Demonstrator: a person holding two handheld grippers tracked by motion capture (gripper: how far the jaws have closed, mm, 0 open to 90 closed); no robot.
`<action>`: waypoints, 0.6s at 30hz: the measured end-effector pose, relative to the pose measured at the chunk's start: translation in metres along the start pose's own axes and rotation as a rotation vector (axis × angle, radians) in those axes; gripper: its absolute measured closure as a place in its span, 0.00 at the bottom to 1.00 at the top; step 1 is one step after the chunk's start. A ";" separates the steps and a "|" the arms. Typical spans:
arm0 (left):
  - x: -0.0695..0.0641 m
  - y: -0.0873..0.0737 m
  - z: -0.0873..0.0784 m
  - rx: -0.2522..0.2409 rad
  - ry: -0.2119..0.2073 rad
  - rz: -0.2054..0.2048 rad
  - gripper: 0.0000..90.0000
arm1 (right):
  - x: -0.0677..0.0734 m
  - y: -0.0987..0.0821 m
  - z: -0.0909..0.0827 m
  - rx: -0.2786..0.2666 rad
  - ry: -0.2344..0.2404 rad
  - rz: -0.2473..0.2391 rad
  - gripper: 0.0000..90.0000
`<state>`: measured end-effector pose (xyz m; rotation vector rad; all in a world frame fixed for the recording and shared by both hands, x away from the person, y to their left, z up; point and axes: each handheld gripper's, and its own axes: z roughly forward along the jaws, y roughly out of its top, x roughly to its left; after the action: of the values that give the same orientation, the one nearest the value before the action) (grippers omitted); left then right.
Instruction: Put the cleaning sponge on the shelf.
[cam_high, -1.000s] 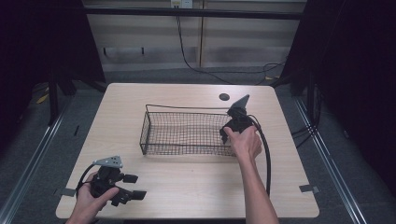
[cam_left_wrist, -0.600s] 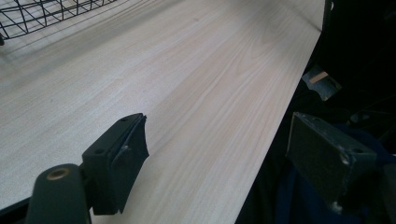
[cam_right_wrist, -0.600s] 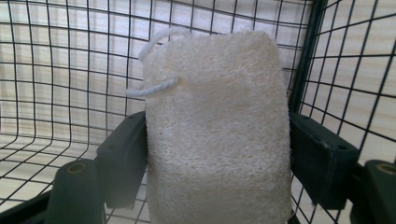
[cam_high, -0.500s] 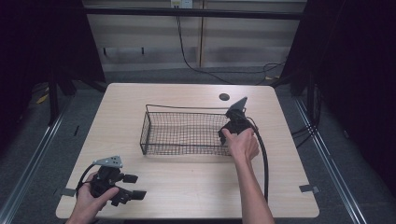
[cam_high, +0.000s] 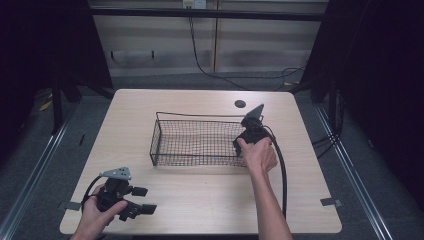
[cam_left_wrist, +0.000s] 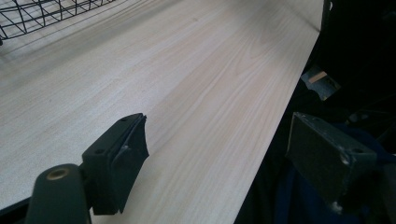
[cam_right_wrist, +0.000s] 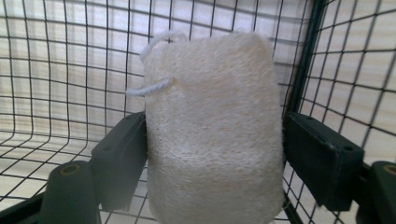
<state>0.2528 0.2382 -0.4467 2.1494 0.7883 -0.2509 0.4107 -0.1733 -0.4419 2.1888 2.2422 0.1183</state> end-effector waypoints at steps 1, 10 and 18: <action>0.000 0.000 0.000 0.000 0.000 0.000 0.22 | 0.000 0.000 -0.001 -0.006 -0.001 -0.001 0.21; 0.000 0.000 0.000 -0.006 0.003 0.002 0.22 | -0.002 -0.001 -0.007 -0.015 0.023 -0.023 0.18; 0.000 0.000 0.000 -0.007 0.003 0.002 0.22 | -0.004 -0.003 -0.011 -0.023 0.041 -0.033 0.19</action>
<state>0.2526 0.2381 -0.4463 2.1443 0.7871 -0.2433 0.4072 -0.1781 -0.4309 2.1564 2.2847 0.1900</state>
